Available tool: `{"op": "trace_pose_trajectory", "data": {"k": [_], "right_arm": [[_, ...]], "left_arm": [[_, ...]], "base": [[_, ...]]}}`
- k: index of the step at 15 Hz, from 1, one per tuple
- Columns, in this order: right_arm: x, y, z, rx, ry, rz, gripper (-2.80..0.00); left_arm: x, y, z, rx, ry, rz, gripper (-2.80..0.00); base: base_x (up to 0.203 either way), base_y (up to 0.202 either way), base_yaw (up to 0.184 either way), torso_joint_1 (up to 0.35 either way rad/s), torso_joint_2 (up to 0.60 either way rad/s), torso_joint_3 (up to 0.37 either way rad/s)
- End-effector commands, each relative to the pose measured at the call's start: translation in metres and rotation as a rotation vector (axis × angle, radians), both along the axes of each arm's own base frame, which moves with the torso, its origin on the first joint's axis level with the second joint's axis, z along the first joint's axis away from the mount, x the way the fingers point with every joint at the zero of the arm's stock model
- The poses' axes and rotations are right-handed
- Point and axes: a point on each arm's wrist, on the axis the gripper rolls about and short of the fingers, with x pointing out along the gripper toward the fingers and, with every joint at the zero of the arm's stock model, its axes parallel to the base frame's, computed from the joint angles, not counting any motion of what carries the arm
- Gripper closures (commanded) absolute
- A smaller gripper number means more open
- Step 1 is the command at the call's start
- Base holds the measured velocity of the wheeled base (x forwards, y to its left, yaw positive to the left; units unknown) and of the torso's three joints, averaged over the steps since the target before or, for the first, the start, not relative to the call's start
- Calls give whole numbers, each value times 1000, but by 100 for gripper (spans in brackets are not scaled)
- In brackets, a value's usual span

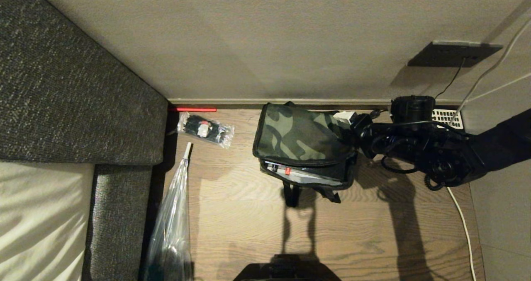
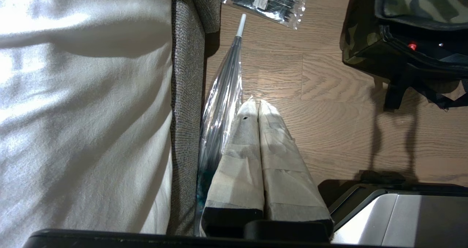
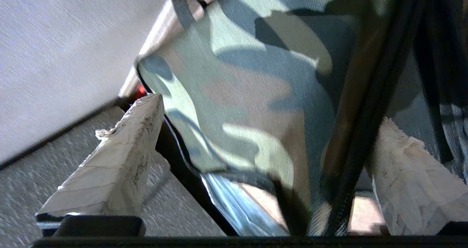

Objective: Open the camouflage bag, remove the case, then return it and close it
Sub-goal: Open the top of the storage box

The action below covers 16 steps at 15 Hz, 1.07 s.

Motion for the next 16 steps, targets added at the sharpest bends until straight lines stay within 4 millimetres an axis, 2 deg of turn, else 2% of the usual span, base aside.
{"op": "trace_pose_trajectory", "data": {"k": [1, 4, 10, 13, 15, 16], "right_arm": [[4, -7, 14, 15, -34, -22, -280], [17, -13, 39, 27, -97, -65, -280], [38, -48, 98, 2, -296, -173, -280], [23, -55, 125, -70, -379, -174, -280], [12, -55, 130, -148, -399, -160, -280], [5, -56, 124, -191, -371, -141, -280]], "left_arm": [[0, 0, 0, 0, 0, 0, 0], [0, 0, 0, 0, 0, 0, 0], [0, 0, 0, 0, 0, 0, 0], [0, 0, 0, 0, 0, 0, 0], [0, 0, 0, 0, 0, 0, 0], [0, 0, 0, 0, 0, 0, 0]], "base": [[0, 0, 0, 0, 0, 0], [0, 0, 0, 0, 0, 0], [0, 0, 0, 0, 0, 0], [0, 0, 0, 0, 0, 0], [0, 0, 0, 0, 0, 0], [0, 0, 0, 0, 0, 0]]}}
